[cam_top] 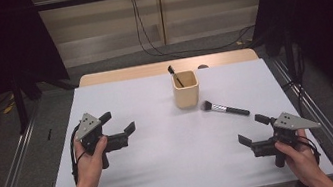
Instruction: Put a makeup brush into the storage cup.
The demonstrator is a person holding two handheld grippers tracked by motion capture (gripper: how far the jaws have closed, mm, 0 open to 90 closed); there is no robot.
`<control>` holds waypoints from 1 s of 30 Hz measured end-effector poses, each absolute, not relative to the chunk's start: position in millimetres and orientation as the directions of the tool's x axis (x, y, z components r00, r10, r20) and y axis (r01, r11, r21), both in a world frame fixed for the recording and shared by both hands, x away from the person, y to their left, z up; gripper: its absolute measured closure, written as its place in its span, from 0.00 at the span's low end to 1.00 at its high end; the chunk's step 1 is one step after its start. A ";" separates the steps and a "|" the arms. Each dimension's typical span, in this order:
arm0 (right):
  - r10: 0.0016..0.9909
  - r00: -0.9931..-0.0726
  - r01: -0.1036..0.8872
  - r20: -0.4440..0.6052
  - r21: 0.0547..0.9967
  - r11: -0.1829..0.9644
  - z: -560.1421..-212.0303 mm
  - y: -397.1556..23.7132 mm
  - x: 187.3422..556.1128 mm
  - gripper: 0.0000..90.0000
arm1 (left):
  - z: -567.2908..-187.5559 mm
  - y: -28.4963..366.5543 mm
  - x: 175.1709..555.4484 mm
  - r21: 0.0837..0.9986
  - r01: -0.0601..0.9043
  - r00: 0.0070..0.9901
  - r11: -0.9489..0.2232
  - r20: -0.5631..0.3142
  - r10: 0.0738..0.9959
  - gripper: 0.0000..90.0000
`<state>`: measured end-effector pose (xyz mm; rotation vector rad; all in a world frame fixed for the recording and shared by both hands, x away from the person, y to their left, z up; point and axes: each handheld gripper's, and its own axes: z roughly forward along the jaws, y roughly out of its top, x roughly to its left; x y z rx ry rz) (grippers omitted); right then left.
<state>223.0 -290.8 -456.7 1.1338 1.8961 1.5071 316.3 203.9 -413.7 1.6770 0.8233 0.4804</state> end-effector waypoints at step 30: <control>0.836 -0.532 0.323 0.133 0.945 0.056 -457.2 -292.9 222.7 0.00 | -436.8 251.9 255.8 0.954 0.282 0.606 -0.107 -0.090 0.790 0.03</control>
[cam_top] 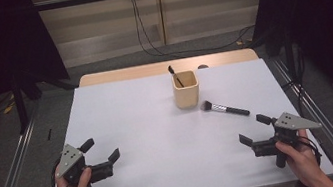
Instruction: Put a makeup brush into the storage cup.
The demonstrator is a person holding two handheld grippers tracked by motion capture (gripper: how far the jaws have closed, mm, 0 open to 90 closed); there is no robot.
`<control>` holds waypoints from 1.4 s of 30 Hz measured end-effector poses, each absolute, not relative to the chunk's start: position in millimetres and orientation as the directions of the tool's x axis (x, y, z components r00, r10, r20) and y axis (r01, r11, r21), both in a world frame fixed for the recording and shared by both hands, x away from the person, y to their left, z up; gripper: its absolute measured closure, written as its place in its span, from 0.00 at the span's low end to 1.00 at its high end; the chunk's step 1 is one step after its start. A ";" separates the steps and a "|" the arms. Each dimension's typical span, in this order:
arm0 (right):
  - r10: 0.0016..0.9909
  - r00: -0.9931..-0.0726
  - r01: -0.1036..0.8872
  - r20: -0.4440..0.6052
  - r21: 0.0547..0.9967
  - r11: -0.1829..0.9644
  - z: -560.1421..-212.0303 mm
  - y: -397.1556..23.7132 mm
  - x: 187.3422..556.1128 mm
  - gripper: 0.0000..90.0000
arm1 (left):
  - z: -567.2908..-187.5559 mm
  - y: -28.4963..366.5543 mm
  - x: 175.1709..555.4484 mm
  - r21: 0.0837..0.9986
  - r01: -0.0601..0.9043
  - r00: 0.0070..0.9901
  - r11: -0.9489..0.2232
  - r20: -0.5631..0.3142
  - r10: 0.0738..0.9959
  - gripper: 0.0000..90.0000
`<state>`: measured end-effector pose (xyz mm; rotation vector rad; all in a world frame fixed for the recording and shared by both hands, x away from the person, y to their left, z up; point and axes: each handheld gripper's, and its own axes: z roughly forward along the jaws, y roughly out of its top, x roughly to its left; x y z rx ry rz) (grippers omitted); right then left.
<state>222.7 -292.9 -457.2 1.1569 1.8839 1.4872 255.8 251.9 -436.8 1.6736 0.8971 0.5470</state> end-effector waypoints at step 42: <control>0.834 -0.543 0.306 0.097 0.948 0.089 -444.8 -293.7 236.9 0.00 | -437.3 259.9 240.5 0.962 0.260 0.595 -0.084 -0.091 0.799 0.02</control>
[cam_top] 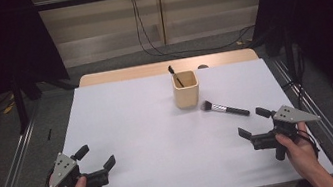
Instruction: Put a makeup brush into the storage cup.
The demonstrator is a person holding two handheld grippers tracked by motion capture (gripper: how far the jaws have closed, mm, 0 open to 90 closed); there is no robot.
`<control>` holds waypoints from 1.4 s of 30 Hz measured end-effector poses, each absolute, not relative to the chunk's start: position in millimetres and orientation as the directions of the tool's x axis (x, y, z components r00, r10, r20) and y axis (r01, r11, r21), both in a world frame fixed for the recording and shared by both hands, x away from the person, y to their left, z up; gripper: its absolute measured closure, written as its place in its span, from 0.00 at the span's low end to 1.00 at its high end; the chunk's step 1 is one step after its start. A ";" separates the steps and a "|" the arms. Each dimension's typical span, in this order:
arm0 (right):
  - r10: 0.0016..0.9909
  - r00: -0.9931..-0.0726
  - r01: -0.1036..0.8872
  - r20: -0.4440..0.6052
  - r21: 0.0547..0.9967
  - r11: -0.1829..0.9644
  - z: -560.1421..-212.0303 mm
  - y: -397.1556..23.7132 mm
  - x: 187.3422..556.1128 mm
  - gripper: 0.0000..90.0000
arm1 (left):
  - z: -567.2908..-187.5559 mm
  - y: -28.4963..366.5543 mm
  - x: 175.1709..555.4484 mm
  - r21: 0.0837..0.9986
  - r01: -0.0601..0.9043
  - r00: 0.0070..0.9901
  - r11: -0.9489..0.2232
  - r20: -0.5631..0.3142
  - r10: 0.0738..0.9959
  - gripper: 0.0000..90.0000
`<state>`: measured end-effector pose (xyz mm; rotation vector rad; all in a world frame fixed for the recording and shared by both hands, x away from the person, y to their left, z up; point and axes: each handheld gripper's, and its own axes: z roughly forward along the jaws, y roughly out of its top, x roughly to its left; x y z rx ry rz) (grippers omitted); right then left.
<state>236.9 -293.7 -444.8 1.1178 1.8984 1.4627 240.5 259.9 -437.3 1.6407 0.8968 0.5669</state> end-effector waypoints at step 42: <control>0.843 -0.531 0.342 0.080 0.931 0.128 -418.0 -284.1 312.9 0.02 | -438.5 261.6 243.7 0.960 0.266 0.605 -0.086 -0.097 0.790 0.02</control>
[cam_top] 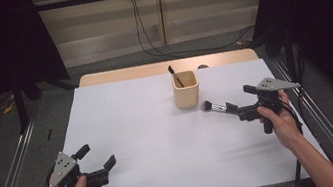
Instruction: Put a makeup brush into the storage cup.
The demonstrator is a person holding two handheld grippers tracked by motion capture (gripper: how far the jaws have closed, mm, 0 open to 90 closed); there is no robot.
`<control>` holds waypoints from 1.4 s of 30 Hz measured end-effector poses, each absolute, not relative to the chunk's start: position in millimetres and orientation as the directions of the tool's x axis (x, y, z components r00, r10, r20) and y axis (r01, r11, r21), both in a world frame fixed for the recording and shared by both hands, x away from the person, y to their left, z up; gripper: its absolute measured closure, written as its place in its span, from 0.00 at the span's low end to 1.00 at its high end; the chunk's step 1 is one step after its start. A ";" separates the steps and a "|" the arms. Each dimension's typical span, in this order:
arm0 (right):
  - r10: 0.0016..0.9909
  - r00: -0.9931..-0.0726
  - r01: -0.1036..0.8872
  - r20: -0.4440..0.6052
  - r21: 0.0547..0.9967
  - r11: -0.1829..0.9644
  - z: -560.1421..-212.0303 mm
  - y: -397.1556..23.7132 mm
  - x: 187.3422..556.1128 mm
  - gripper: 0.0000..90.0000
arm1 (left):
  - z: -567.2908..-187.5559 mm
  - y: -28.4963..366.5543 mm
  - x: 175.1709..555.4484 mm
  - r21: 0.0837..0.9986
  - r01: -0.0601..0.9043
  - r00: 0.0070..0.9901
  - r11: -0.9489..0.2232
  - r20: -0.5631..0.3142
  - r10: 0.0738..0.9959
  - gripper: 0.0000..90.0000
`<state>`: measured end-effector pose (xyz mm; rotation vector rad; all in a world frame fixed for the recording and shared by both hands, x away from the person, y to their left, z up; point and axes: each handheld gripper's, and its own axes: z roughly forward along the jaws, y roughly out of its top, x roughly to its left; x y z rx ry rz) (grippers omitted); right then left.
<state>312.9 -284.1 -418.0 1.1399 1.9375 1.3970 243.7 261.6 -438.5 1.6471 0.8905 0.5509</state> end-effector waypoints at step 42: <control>0.758 -0.650 0.611 0.050 0.629 0.481 -401.4 -282.0 378.5 0.03 | -439.6 267.1 245.9 0.959 0.274 0.592 -0.077 -0.104 0.799 0.02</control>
